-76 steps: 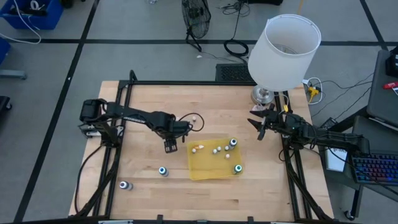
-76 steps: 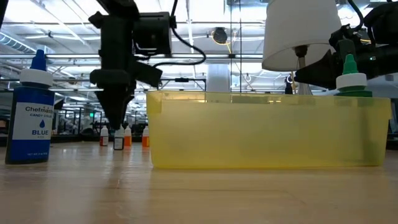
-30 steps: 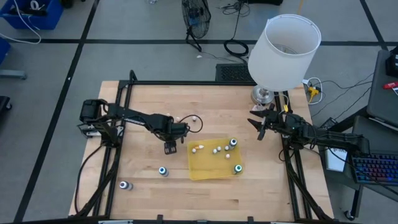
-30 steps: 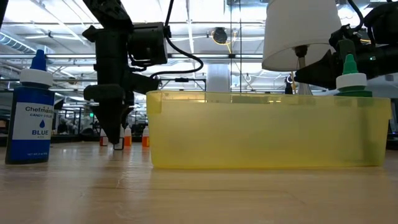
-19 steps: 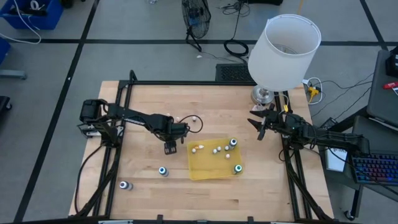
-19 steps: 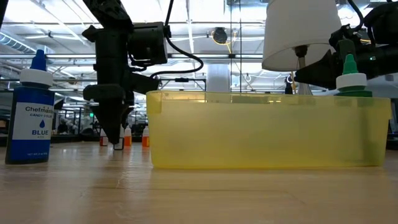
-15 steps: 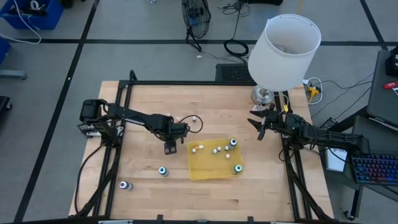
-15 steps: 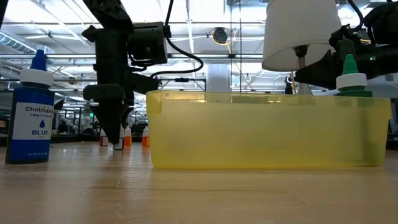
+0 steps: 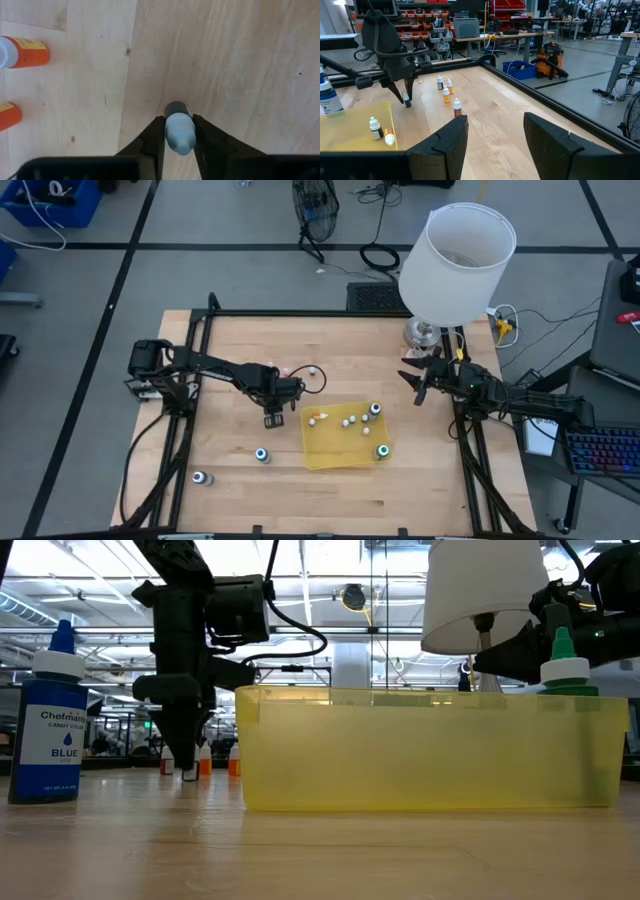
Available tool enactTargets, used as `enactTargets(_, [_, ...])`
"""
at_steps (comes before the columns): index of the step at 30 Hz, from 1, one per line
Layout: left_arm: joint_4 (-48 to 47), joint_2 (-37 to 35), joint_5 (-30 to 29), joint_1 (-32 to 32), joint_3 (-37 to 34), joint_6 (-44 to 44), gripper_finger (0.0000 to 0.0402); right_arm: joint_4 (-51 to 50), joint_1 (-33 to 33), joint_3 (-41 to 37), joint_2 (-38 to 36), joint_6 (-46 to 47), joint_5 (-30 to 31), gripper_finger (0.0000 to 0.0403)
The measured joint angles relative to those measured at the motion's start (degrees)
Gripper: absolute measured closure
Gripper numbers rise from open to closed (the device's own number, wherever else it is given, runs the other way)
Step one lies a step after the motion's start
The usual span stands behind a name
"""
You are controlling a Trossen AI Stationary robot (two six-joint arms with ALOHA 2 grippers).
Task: Pick & Place food coloring
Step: Put the right small black food coloring bottle into the yellow bin
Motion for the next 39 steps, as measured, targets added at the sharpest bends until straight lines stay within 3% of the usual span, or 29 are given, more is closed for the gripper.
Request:
enactTargets(10, [-2.8,0.0,0.0,-0.2,2.4,-1.0,0.0327,0.0,0.0,0.0,0.0,0.0,0.0,0.0222])
enactTargets(16, [-10.3,0.0,-0.2,-2.5,13.7,-1.7,0.0328,0.0,0.0,0.0,0.0,0.0,0.0,0.0222])
enactTargets(22, [-11.0,0.9,-2.8,-5.6,28.0,2.7,0.0328,0.0,0.0,0.0,0.0,0.0,0.0,0.0222])
enactTargets(26, [-12.3,5.5,-6.0,-7.0,35.6,5.2,0.0329,0.0,0.0,0.0,0.0,0.0,0.0,0.0222])
enactTargets(33, [-15.5,19.7,-2.1,-8.6,44.6,14.1,0.0329,0.0,0.0,0.0,0.0,0.0,0.0,0.0222])
enactTargets(39, [-14.8,25.8,0.4,-9.0,48.7,17.9,0.0330,0.0,0.0,0.0,0.0,0.0,0.0,0.0222])
